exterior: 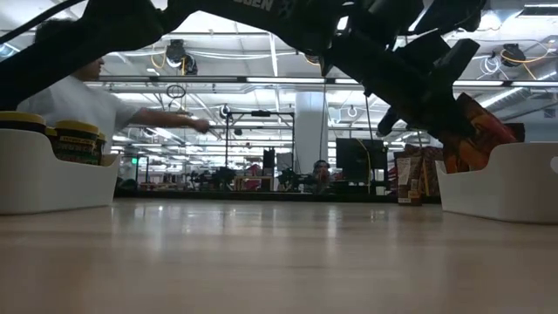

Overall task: Sort spices by type
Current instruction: Put the left orange seasoning bag into the right white bin, then put the orange seasoning bag into the right white bin

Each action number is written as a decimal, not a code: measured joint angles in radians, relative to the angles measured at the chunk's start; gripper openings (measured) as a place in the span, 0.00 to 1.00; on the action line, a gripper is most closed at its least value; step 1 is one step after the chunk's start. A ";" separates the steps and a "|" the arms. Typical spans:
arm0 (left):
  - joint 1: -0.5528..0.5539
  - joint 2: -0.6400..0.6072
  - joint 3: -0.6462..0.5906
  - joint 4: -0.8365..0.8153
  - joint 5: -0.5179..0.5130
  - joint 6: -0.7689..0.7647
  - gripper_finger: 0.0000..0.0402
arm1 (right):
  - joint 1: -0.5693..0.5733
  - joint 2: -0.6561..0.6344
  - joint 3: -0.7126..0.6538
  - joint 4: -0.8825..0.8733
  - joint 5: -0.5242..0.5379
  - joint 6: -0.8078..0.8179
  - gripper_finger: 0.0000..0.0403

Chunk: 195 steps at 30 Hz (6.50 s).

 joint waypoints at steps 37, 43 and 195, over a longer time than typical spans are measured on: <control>0.004 0.000 0.000 0.001 -0.007 0.000 0.07 | 0.000 0.000 0.000 0.000 0.000 0.004 0.00; 0.003 0.000 -0.001 0.003 -0.007 0.000 0.07 | 0.000 0.000 0.000 0.000 0.000 0.004 0.00; 0.328 -0.951 -1.061 0.308 0.081 -0.135 0.34 | -0.521 0.586 -0.318 0.285 -0.159 -0.185 0.65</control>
